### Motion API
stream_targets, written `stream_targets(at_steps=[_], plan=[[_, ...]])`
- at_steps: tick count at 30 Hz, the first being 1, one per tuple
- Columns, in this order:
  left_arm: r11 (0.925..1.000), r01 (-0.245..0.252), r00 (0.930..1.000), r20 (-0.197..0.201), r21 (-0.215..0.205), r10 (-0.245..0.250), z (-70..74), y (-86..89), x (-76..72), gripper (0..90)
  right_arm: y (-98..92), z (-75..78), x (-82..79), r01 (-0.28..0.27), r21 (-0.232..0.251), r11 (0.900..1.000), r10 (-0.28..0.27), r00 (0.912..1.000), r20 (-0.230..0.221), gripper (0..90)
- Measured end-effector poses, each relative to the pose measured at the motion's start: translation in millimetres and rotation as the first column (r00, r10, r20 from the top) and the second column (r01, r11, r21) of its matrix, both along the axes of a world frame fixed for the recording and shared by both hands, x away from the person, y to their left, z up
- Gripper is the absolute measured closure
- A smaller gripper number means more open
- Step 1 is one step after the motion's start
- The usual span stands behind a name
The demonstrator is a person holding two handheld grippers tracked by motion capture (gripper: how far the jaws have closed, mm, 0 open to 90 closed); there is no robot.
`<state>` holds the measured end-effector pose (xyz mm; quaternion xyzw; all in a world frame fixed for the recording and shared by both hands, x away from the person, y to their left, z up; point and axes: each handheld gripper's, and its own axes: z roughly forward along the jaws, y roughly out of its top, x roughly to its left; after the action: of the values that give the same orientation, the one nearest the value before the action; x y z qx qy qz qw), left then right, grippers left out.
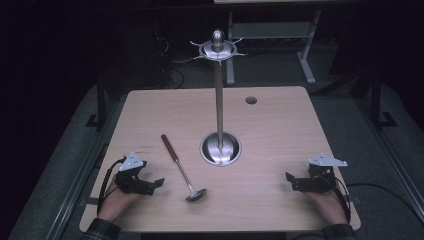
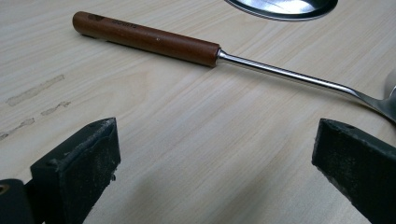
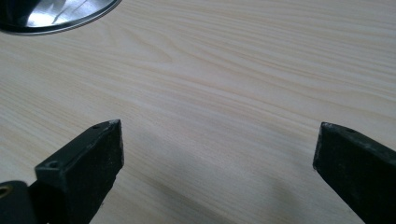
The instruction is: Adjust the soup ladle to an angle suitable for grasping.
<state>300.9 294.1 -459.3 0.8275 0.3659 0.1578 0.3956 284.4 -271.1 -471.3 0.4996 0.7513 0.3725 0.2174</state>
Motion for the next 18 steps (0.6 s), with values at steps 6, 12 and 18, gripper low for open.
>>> stream_targets(at_steps=[6,12,18], plan=[[0.9991,-0.021,0.9996,-0.021,-0.037,0.020,0.8,2.9,3.1,15.1,-0.9,0.1,1.0,-0.002,0.009,1.000,0.002,1.0000,0.004,1.4],[0.9986,-0.045,0.9989,-0.015,-0.027,0.045,4.5,0.5,5.7,27.7,-0.6,1.2,2.2,-0.001,0.018,1.000,0.001,0.9999,0.012,1.6],[0.9983,-0.059,0.9980,-0.024,-0.005,0.059,6.6,-1.7,11.7,38.5,1.3,1.6,2.0,-0.004,0.017,1.000,0.003,0.9999,0.011,1.5]])
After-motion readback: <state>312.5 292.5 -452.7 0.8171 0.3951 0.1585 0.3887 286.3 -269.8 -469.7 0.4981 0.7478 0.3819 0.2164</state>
